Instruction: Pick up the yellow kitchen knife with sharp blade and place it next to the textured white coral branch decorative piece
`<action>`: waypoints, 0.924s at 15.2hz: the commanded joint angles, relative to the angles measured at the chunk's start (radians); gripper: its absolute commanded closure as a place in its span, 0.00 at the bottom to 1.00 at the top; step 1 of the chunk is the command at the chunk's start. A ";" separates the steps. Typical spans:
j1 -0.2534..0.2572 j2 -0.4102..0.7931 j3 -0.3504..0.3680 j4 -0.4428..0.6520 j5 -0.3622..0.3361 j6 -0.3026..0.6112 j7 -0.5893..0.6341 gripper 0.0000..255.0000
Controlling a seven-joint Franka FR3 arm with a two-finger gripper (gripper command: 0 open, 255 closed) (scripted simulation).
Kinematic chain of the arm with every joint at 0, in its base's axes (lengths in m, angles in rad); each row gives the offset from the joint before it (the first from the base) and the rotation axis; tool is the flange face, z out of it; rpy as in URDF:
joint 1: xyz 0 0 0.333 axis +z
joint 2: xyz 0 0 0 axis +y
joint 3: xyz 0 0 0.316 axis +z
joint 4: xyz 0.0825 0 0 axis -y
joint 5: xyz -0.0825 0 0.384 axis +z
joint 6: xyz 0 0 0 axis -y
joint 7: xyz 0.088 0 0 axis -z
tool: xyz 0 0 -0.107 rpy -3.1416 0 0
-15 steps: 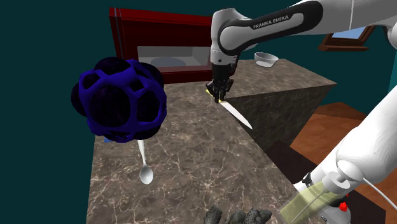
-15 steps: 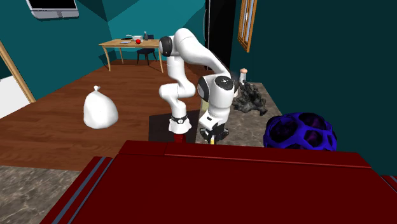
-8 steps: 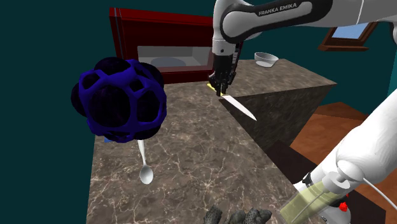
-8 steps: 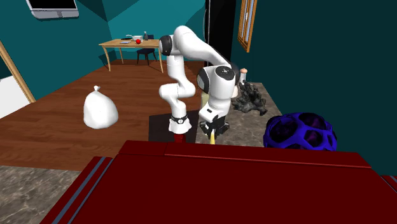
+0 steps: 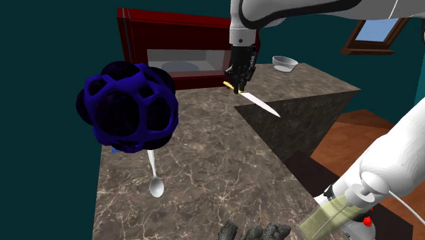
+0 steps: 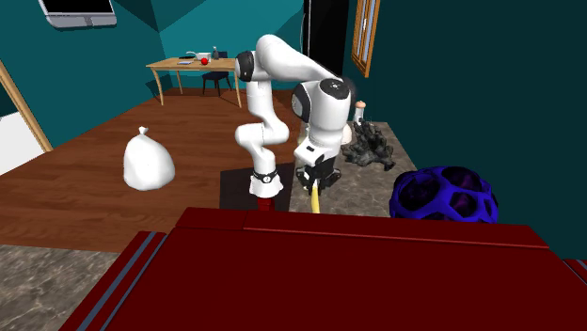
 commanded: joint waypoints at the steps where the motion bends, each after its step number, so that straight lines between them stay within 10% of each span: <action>1: 0.000 -0.003 0.000 0.025 0.001 -0.028 0.000 1.00; 14: 0.000 0.010 0.000 0.214 -0.002 -0.205 0.003 1.00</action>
